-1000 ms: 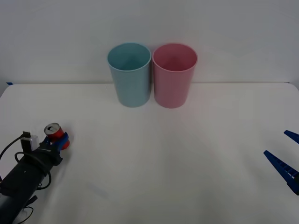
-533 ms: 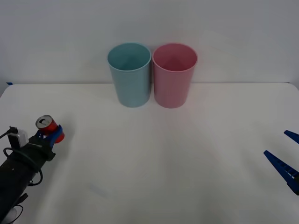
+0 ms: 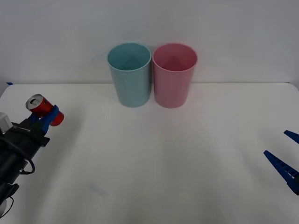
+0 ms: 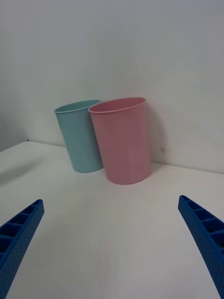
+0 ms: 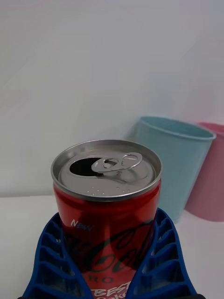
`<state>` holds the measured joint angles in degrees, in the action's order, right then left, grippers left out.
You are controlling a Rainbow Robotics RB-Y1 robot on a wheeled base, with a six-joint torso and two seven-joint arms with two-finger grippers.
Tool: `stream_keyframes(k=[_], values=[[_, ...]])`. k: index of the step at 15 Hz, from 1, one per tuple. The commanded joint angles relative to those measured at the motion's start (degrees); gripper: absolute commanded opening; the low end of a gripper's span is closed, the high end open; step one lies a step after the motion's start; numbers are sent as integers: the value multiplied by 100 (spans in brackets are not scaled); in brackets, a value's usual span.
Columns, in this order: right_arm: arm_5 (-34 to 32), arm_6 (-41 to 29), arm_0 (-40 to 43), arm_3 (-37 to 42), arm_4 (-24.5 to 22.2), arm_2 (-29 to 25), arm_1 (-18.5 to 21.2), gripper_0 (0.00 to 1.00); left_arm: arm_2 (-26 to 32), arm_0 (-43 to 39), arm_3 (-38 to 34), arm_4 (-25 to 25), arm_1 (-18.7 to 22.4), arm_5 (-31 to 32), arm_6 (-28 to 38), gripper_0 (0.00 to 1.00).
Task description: Grasp the object on the table and drop it into the matching bin: aluminum can to the light blue bin, PET bottle to the pink bin.
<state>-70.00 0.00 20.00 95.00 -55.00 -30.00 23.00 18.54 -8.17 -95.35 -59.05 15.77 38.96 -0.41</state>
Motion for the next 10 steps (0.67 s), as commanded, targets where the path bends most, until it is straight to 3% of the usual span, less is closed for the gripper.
stream_keyframes(k=[1,10], values=[[0,0,0,0,0,0,0,100,36,17,-484,-300,5,-2,674,0],[0,0,0,0,0,0,0,100,1,1230,-818,-1645,58,60,2362,0]])
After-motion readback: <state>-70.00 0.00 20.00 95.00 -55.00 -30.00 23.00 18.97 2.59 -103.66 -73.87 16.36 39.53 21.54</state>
